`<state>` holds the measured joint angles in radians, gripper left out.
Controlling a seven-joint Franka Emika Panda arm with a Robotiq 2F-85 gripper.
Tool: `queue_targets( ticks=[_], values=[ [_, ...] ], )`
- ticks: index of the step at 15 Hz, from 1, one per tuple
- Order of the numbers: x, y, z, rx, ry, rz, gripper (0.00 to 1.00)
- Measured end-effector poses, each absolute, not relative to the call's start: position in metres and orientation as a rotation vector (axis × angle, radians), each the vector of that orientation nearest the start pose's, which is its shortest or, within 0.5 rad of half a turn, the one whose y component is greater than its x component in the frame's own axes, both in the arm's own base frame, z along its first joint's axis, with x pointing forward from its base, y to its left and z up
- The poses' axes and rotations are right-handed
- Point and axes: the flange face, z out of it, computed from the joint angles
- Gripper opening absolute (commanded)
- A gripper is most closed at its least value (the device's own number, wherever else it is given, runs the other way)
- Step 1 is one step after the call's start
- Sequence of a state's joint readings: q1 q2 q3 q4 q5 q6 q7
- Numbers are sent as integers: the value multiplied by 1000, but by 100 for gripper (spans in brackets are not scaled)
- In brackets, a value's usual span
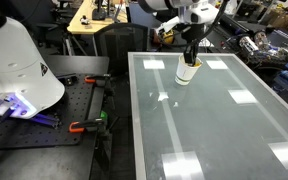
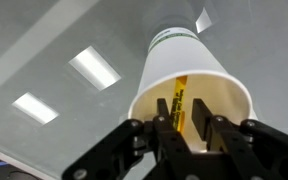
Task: Take the pen out of the white cup
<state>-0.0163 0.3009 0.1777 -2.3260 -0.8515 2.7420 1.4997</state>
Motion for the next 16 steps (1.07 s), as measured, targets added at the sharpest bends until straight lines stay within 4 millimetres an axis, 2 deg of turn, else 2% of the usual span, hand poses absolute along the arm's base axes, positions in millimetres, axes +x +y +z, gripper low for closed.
queue_targets(
  ticks=[1,3,8,16],
  values=[
    [510,115,217,-3089,917,-526,0],
    [510,114,217,-3091,917,-532,4],
    [508,117,217,-3085,934,-567,4],
    [495,143,230,-3084,929,-733,4]
  ],
)
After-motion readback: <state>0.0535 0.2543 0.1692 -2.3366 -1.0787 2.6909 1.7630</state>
